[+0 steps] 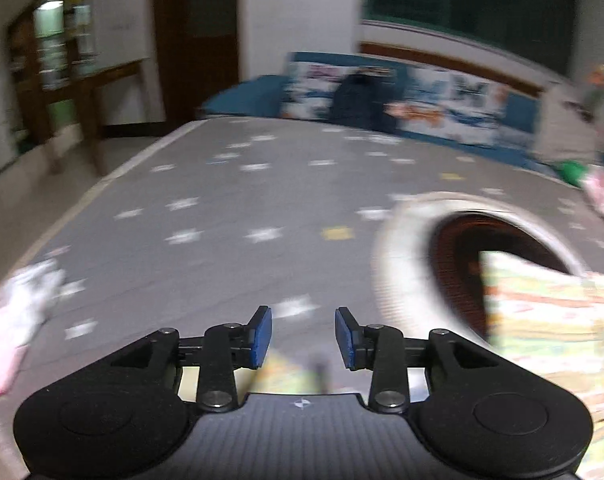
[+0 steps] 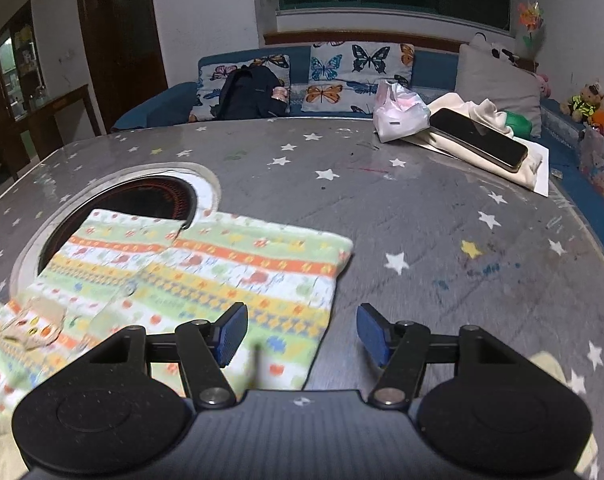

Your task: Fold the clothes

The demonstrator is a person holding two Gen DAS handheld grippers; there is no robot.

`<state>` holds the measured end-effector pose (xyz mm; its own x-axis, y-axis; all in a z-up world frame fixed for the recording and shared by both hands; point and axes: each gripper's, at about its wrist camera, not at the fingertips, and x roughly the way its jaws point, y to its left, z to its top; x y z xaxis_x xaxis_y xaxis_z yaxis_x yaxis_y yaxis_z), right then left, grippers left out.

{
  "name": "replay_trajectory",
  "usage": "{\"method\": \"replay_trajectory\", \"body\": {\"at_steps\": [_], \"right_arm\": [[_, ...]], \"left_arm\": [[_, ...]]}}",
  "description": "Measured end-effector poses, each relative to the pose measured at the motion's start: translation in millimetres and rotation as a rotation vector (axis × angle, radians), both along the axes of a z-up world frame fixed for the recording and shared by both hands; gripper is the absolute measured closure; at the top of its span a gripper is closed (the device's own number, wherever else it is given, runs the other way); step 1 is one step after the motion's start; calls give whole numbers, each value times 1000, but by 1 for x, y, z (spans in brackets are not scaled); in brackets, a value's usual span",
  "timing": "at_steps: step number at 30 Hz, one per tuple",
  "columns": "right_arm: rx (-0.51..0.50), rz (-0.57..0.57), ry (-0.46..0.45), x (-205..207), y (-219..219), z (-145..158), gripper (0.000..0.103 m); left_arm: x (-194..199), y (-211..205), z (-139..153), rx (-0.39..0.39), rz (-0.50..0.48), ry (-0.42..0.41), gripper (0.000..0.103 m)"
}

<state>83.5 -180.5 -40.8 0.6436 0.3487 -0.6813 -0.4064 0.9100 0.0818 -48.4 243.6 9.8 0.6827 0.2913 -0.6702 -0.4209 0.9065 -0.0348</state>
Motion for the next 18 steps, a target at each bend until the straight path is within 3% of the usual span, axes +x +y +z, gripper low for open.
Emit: {"method": "replay_trajectory", "body": {"at_steps": [7, 12, 18], "right_arm": [[-4, -5, 43, 31, 11, -11, 52], [-15, 13, 68, 42, 16, -20, 63], [-34, 22, 69, 50, 22, -20, 71]], "left_arm": [[82, -59, -15, -1, -227, 34, 55], [123, -74, -32, 26, -269, 76, 48], [148, -75, -46, 39, -310, 97, 50]]}}
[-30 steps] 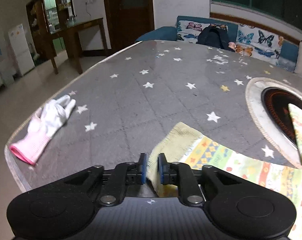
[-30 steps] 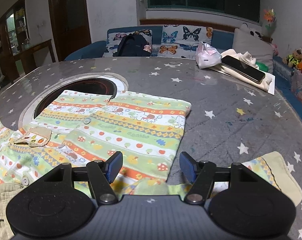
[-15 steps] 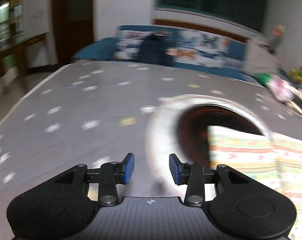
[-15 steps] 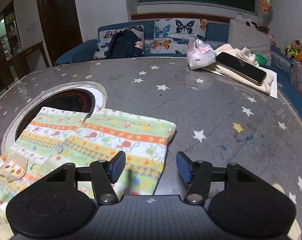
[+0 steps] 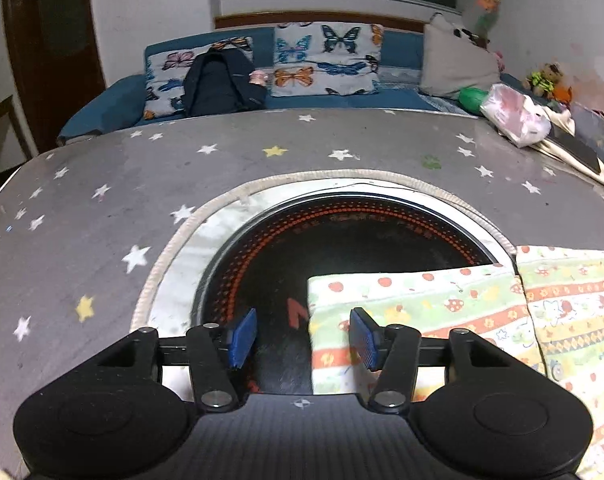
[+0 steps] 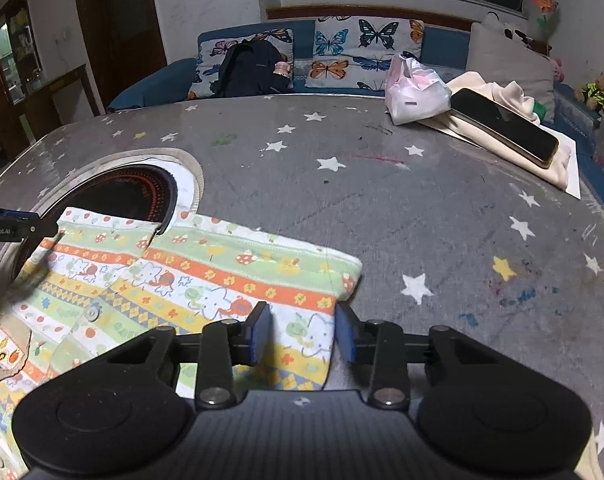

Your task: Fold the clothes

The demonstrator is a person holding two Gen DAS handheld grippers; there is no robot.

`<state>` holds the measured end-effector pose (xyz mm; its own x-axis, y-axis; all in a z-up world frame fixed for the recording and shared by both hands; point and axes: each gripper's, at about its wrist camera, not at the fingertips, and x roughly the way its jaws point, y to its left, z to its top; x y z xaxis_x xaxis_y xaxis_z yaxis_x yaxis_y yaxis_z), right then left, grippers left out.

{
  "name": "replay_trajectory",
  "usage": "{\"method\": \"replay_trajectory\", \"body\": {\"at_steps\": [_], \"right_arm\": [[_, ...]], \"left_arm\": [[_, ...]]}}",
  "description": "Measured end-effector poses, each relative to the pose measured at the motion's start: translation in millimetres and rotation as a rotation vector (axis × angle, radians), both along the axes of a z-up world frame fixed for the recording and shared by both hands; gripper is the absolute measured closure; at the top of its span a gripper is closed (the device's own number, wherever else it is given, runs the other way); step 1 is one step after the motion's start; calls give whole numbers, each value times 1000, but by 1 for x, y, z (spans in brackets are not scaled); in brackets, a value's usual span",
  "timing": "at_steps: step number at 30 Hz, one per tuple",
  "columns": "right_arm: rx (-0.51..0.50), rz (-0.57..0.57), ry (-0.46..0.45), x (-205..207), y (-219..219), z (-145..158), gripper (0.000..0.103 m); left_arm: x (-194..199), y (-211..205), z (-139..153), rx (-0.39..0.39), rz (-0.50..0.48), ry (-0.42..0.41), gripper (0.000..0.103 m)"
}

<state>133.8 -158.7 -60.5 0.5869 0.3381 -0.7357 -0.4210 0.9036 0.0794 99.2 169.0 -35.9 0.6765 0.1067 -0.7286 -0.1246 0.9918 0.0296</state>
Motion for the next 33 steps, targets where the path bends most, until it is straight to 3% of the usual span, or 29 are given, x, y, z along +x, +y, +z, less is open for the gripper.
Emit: {"method": "replay_trajectory", "body": {"at_steps": [3, 5, 8, 25, 33], "right_arm": [[-16, 5, -6, 4, 2, 0, 83], [-21, 8, -8, 8, 3, 1, 94], [-32, 17, -18, 16, 9, 2, 97], [-66, 75, -79, 109, 76, 0, 99], [-50, 112, -95, 143, 117, -11, 96]], "left_arm": [[6, -4, -6, 4, -32, 1, 60], [8, -6, -6, -2, -48, -5, 83], [13, -8, -6, 10, -54, -9, 93], [86, 44, 1, 66, 62, -51, 99], [94, 80, -1, 80, 109, -49, 99]]}}
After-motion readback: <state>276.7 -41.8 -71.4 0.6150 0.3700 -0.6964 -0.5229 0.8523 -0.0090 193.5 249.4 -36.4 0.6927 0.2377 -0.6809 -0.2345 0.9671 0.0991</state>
